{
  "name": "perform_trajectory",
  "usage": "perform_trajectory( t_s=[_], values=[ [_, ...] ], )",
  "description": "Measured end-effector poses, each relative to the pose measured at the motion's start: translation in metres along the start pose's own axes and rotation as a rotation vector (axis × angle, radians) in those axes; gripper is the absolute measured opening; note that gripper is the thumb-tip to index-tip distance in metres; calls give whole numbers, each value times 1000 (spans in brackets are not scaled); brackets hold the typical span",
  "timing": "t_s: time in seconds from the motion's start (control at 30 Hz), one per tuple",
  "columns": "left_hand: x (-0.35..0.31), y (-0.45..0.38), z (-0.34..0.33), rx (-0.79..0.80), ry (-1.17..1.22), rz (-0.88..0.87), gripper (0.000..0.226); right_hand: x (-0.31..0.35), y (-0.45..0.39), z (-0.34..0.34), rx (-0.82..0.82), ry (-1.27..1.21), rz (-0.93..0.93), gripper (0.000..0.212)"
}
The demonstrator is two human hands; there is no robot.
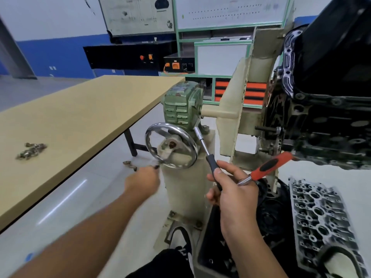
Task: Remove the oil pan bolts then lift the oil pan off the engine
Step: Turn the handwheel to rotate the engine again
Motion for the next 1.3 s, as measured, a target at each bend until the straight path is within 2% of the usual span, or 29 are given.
perform_trajectory(
  t_s=[0.1, 0.17, 0.23, 0.33, 0.4, 0.5, 0.57, 0.63, 0.73, 0.83, 0.9, 0.97, 1.0, 1.07, 1.13, 1.2, 1.3],
  values=[
    [32, -21, 78, -216, -16, 51, 40, 6, 5, 1, 32, 19, 1, 24],
    [7, -11, 113, -369, 44, -25, 43, 8, 10, -1, 60, 32, 14, 23],
    [-31, 9, 121, -413, 90, -127, 45, 9, 15, -5, 93, 44, 23, 25],
    [-74, 30, 101, -386, 159, -238, 42, 14, 21, -6, 107, 51, 56, 28],
    [-90, 35, 68, -298, 187, -270, 41, 17, 23, -7, 113, 52, 72, 29],
    [-78, 31, -4, -15, 131, -187, 40, 16, 28, -7, 99, 62, 73, 28],
    [-41, 21, -17, 57, 58, -84, 40, 17, 31, -7, 102, 75, 58, 26],
    [0, 8, 3, 31, -6, 0, 41, 18, 34, -3, 93, 91, 53, 26],
    [30, -9, 67, -127, -23, 66, 37, 22, 33, 2, 97, 114, 55, 27],
    [0, 2, 120, -311, -13, -11, 39, 26, 32, 2, 101, 112, 62, 23],
    [-42, 21, 126, -378, 28, -121, 40, 24, 33, -1, 109, 92, 55, 21],
    [-81, 40, 94, -348, 117, -234, 39, 23, 35, -3, 118, 69, 44, 22],
    [-91, 44, 68, -283, 149, -255, 39, 24, 34, -6, 137, 76, 43, 23],
    [-83, 43, 12, -84, 168, -199, 44, 28, 32, -12, 170, 121, 44, 27],
    [-53, 35, -23, 48, 162, -99, 50, 40, 32, -17, 208, 146, 65, 30],
    [-34, 29, -31, 84, 100, -82, 53, 50, 36, -20, 237, 173, 79, 30],
    [-32, 28, -22, 60, 19, -96, 42, 61, 48, -14, 242, 224, 124, 28]
  ],
)
Point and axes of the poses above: each hand's wrist, its own y-axis away from the middle knuckle, its own z-axis out of the back of the hand, x = y × z, the point moved 10 cm from there along -y, towards the middle knuckle, and after that the axes turned 2 degrees about -z, right-handed, at the moved point
